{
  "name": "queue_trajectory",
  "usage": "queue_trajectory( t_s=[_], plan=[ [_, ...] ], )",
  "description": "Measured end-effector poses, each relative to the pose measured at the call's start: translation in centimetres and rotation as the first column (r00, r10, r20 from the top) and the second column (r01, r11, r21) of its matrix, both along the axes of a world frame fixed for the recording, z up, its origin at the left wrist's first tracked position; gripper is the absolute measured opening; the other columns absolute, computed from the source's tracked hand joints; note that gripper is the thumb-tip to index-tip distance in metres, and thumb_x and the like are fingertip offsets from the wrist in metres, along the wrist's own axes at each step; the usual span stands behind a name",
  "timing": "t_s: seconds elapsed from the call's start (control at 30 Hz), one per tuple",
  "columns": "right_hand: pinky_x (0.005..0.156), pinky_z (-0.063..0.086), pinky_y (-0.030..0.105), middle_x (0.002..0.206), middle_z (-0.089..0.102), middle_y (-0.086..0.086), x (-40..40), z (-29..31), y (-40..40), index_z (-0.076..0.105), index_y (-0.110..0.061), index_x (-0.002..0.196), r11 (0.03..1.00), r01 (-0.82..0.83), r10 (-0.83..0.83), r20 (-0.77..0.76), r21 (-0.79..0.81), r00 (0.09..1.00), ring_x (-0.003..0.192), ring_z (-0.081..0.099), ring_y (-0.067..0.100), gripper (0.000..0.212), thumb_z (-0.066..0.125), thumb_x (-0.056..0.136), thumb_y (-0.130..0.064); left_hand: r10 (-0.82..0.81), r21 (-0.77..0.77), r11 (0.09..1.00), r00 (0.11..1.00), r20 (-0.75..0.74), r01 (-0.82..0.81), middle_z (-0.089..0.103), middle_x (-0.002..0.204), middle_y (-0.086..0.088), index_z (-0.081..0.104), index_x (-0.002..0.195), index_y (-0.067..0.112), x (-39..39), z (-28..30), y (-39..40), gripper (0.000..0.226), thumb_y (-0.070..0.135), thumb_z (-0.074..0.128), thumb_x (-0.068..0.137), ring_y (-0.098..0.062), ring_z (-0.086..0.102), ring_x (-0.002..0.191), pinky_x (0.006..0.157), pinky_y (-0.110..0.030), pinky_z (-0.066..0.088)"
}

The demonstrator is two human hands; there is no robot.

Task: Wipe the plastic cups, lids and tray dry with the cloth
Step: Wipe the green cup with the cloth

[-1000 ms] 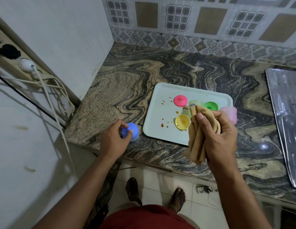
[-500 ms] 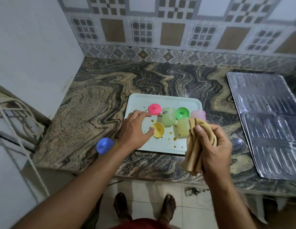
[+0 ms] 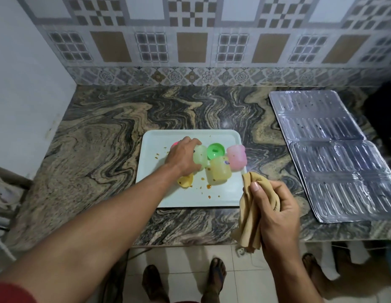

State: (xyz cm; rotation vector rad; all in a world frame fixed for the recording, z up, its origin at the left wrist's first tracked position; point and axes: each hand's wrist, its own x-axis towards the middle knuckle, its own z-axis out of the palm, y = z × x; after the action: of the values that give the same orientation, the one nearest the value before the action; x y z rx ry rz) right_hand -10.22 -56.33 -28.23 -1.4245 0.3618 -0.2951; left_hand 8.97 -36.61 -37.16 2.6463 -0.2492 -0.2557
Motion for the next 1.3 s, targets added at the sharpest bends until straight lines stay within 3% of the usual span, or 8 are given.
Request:
queue_trajectory(
  t_s=[0.23, 0.4, 0.5, 0.57, 0.7, 0.93, 1.17, 1.3],
  plan=[
    [0.068, 0.054, 0.017, 0.084, 0.073, -0.007, 0.5, 1.3, 0.0, 0.071, -0.02, 0.094, 1.0, -0.004, 0.004, 0.047, 0.008, 0.999, 0.076, 0.065, 0.006, 0.012, 0.079, 0.087, -0.026, 0.044, -0.287, 0.957, 0.967, 0.249, 0.03, 0.052, 0.115, 0.007, 0.063, 0.134, 0.034, -4.1, 5.4, 1.4, 0.076, 0.038, 0.093, 0.065, -0.016, 0.06, 0.1, 0.091, -0.038, 0.055],
    [0.071, 0.06, 0.029, 0.089, 0.075, -0.005, 1.6, 4.0, 1.6, 0.071, -0.017, 0.099, 0.98, -0.022, 0.061, 0.193, -0.199, 0.979, 0.077, 0.07, 0.009, 0.011, 0.075, 0.089, -0.019, 0.105, -0.366, 0.928, 0.901, 0.42, 0.062, 0.052, 0.113, 0.008, 0.066, 0.134, 0.031, -8.8, 11.1, 2.5, 0.075, 0.034, 0.096, 0.065, -0.01, 0.056, 0.099, 0.083, -0.006, 0.042],
    [0.067, 0.055, 0.019, 0.09, 0.071, -0.006, 1.9, 5.6, 3.4, 0.067, -0.017, 0.098, 0.928, -0.009, 0.148, 0.347, -0.372, 0.926, 0.074, 0.068, 0.002, 0.015, 0.077, 0.088, -0.012, 0.122, -0.351, 0.934, 0.871, 0.476, 0.061, 0.053, 0.113, 0.005, 0.067, 0.132, 0.03, -11.1, 14.0, 2.8, 0.074, 0.04, 0.094, 0.064, -0.017, 0.058, 0.098, 0.089, -0.025, 0.051],
    [0.065, 0.055, 0.03, 0.089, 0.07, -0.005, 2.2, 6.0, 4.4, 0.068, -0.017, 0.099, 0.869, 0.022, 0.211, 0.409, -0.495, 0.888, 0.074, 0.069, 0.014, 0.017, 0.081, 0.088, -0.015, 0.133, -0.344, 0.937, 0.853, 0.504, 0.057, 0.054, 0.112, 0.004, 0.068, 0.131, 0.029, -12.1, 15.4, 2.9, 0.073, 0.049, 0.09, 0.064, -0.017, 0.056, 0.098, 0.09, -0.038, 0.051],
    [0.065, 0.053, 0.037, 0.09, 0.065, -0.009, 3.1, 6.0, 5.9, 0.074, -0.006, 0.096, 0.734, 0.151, 0.266, 0.486, -0.662, 0.832, 0.075, 0.065, 0.02, 0.02, 0.09, 0.088, -0.016, 0.154, -0.334, 0.941, 0.818, 0.554, 0.049, 0.056, 0.11, 0.004, 0.071, 0.129, 0.027, -13.5, 17.0, 2.8, 0.067, 0.056, 0.087, 0.071, -0.017, 0.054, 0.097, 0.087, -0.041, 0.051],
    [0.065, 0.054, 0.051, 0.086, 0.069, -0.005, 4.2, 6.9, 7.0, 0.075, -0.008, 0.093, 0.793, 0.179, 0.177, 0.501, -0.583, 0.847, 0.075, 0.067, 0.02, 0.02, 0.086, 0.089, -0.025, 0.187, -0.331, 0.943, 0.773, 0.607, 0.032, 0.061, 0.108, 0.004, 0.072, 0.123, 0.021, -15.1, 17.3, 2.9, 0.073, 0.046, 0.097, 0.06, -0.017, 0.058, 0.096, 0.086, -0.035, 0.05],
    [0.06, 0.058, 0.04, 0.078, 0.073, -0.006, 5.3, 7.3, 6.7, 0.073, -0.021, 0.09, 0.909, 0.098, 0.068, 0.376, -0.405, 0.924, 0.065, 0.067, 0.011, 0.016, 0.086, 0.088, -0.029, 0.299, -0.439, 0.899, 0.734, 0.61, -0.002, 0.062, 0.111, 0.002, 0.072, 0.125, 0.021, -16.3, 17.3, 3.4, 0.07, 0.042, 0.095, 0.062, -0.019, 0.063, 0.098, 0.083, -0.045, 0.056],
    [0.061, 0.053, 0.015, 0.08, 0.073, -0.018, 4.5, 7.2, 5.9, 0.071, -0.009, 0.095, 0.965, 0.038, 0.065, 0.379, -0.26, 0.923, 0.068, 0.064, -0.004, 0.014, 0.082, 0.09, -0.018, 0.406, -0.534, 0.843, 0.722, 0.559, -0.06, 0.059, 0.115, 0.002, 0.069, 0.125, 0.017, -16.1, 17.5, 3.7, 0.071, 0.044, 0.096, 0.065, -0.014, 0.06, 0.104, 0.091, -0.033, 0.054]
  ],
)
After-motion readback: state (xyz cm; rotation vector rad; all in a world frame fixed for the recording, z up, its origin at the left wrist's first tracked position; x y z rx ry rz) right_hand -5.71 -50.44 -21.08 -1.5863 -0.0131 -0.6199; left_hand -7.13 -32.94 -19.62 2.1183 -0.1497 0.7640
